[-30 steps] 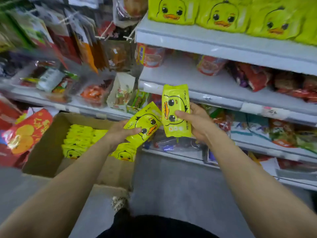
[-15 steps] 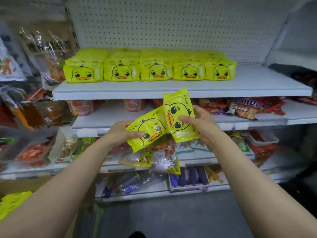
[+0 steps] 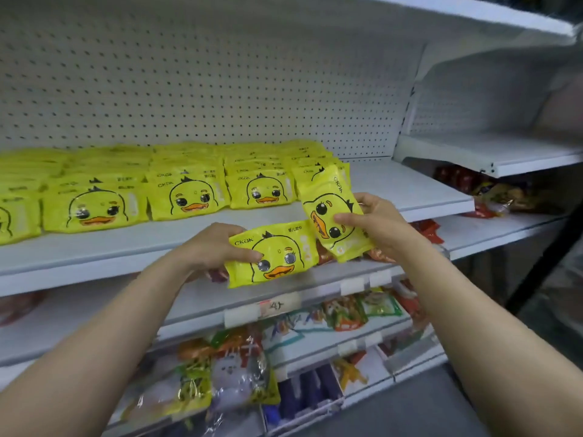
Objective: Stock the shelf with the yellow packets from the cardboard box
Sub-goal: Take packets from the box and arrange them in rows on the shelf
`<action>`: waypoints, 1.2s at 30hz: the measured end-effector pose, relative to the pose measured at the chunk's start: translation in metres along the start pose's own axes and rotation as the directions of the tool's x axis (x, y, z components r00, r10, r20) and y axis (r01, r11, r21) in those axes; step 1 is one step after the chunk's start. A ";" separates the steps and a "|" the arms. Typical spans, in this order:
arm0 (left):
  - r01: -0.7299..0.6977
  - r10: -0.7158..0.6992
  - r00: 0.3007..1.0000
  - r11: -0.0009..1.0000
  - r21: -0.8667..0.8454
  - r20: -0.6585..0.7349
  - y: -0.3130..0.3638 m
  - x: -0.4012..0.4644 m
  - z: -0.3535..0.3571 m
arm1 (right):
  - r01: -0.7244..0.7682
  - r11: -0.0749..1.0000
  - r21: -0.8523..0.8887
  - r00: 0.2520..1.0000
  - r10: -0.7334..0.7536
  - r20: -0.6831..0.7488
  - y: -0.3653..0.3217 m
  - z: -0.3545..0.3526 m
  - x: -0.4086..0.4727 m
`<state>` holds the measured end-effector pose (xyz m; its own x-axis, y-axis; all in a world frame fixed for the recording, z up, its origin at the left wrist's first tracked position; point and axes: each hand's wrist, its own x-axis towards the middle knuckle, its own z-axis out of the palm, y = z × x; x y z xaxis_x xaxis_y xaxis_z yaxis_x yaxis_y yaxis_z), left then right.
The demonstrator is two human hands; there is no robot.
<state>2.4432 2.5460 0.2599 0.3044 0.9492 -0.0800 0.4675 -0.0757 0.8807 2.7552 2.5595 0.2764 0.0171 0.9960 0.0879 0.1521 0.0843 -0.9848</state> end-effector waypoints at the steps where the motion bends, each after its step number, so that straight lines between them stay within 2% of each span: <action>1: -0.012 0.012 1.000 0.999 0.042 0.013 0.006 0.015 -0.002 | 0.004 1.000 -0.023 1.000 -0.004 -0.013 -0.004 -0.005 0.015; 4: -0.009 0.010 0.999 0.999 0.044 -0.030 0.020 0.061 -0.007 | 0.025 0.999 -0.038 0.999 -0.026 -0.030 -0.018 -0.020 0.051; 11: -0.099 0.100 0.993 0.995 0.023 -0.059 0.049 0.143 -0.010 | 0.061 0.997 -0.051 0.993 -0.066 -0.099 -0.031 -0.062 0.115; 17: -0.157 0.162 0.980 0.986 0.048 -0.117 0.079 0.196 0.008 | 0.060 0.991 -0.119 0.994 -0.070 -0.082 -0.032 -0.123 0.166; 22: -0.147 0.153 0.978 0.988 0.053 -0.139 0.102 0.236 0.031 | 0.083 0.966 -0.246 0.996 -0.088 -0.008 -0.026 -0.167 0.232; 26: -0.100 0.104 0.980 0.994 0.033 -0.167 0.119 0.263 0.049 | 0.122 0.923 -0.366 0.991 -0.090 0.103 -0.019 -0.201 0.285; 31: -0.043 0.054 0.991 0.995 0.089 -0.125 0.137 0.276 0.063 | 0.189 0.831 -0.524 0.965 -0.058 0.255 -0.002 -0.229 0.349; 36: 0.011 0.013 0.976 0.994 0.111 -0.217 0.142 0.274 0.076 | 0.303 0.715 -0.630 0.906 -0.012 0.422 0.012 -0.220 0.404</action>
<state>2.6558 2.7716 0.3276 0.1236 0.9917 0.0348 0.5605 -0.0987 0.8223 2.9812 2.9560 0.3334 -0.4035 0.9146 0.0283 0.7365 0.3430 -0.5830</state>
